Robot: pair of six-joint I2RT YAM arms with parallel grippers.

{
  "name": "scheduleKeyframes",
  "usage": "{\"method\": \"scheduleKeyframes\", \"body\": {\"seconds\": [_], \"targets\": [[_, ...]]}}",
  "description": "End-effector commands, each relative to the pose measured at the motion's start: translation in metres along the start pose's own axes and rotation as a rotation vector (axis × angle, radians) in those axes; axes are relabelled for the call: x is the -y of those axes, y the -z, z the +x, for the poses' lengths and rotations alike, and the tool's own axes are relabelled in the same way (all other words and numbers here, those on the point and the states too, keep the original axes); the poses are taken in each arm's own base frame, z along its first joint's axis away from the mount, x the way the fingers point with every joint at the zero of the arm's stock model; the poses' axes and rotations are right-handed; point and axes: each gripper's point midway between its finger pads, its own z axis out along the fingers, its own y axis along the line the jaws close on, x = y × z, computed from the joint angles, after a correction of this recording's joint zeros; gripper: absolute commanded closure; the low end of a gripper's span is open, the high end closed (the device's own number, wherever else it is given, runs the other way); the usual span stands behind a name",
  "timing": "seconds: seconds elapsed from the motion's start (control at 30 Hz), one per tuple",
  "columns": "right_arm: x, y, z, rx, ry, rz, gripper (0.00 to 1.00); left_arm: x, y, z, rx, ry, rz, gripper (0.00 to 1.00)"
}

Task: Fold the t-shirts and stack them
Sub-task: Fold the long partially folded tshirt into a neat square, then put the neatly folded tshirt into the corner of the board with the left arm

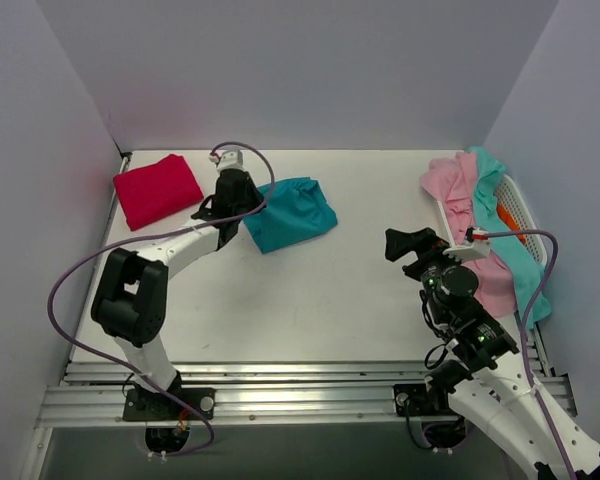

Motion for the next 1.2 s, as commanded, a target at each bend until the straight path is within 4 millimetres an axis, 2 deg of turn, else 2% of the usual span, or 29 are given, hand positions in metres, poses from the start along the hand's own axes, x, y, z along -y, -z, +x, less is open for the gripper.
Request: {"method": "scheduleKeyframes", "body": {"seconds": [0.0, 0.03, 0.07, 0.1, 0.13, 0.2, 0.27, 0.3, 0.33, 0.4, 0.5, 0.63, 0.67, 0.73, 0.77, 0.9, 1.03, 1.17], "targets": [[-0.01, -0.003, -0.002, 0.01, 0.003, -0.036, 0.0, -0.064, -0.006, -0.042, 0.209, 0.149, -0.145, 0.87], [-0.01, -0.003, -0.001, 0.008, 0.001, -0.036, 0.0, -0.082, -0.025, -0.027, 0.166, 0.14, -0.169, 0.62], [-0.012, -0.003, -0.002, 0.011, -0.005, -0.045, 0.0, -0.078, -0.039, -0.042, 0.175, 0.136, -0.142, 0.03], [-0.014, -0.002, -0.001, 0.004, -0.007, -0.055, 0.0, -0.085, -0.052, -0.037, 0.122, 0.12, -0.151, 0.06], [-0.015, -0.002, 0.0, 0.002, -0.011, -0.062, 0.0, -0.105, -0.074, -0.017, 0.034, 0.129, -0.16, 0.06], [-0.017, -0.001, -0.001, 0.001, -0.017, -0.073, 0.0, -0.106, -0.086, -0.027, 0.032, 0.147, -0.146, 0.06], [-0.016, 0.002, 0.0, -0.002, -0.015, -0.075, 0.0, -0.102, -0.076, -0.04, 0.086, 0.167, -0.104, 0.06], [-0.016, 0.002, 0.0, -0.004, -0.01, -0.073, 0.0, -0.107, -0.075, -0.033, 0.087, 0.169, -0.111, 0.06], [-0.015, 0.003, -0.001, 0.0, -0.01, -0.068, 0.0, -0.1, -0.063, -0.051, 0.135, 0.173, -0.1, 0.06], [-0.014, 0.004, -0.002, 0.001, -0.006, -0.067, 0.0, -0.095, -0.044, -0.061, 0.164, 0.182, -0.09, 0.06], [-0.016, 0.005, -0.004, 0.001, -0.005, -0.071, 0.0, -0.093, -0.024, -0.056, 0.121, 0.194, -0.106, 0.06], [-0.015, 0.003, -0.001, -0.004, -0.007, -0.069, 0.0, -0.079, -0.001, -0.032, 0.075, 0.225, -0.064, 0.06], [-0.016, 0.003, 0.0, -0.007, -0.008, -0.072, 0.0, -0.081, 0.003, -0.012, 0.04, 0.229, -0.068, 0.06], [-0.016, 0.002, 0.002, -0.011, -0.012, -0.071, 0.0, -0.077, 0.009, 0.002, 0.015, 0.254, -0.056, 0.06], [-0.016, 0.003, 0.003, -0.015, -0.012, -0.072, 0.0, -0.081, 0.011, 0.016, -0.01, 0.262, -0.065, 0.06], [-0.014, 0.007, 0.0, -0.008, -0.019, -0.072, 0.0, -0.075, 0.016, 0.055, -0.082, 0.313, -0.053, 0.06], [-0.008, 0.011, -0.001, -0.003, -0.014, -0.051, 0.0, -0.074, 0.016, 0.084, -0.139, 0.327, -0.078, 0.06], [-0.006, 0.015, -0.003, 0.001, -0.013, -0.046, 0.0, -0.075, 0.009, 0.099, -0.169, 0.331, -0.1, 0.06]]}}
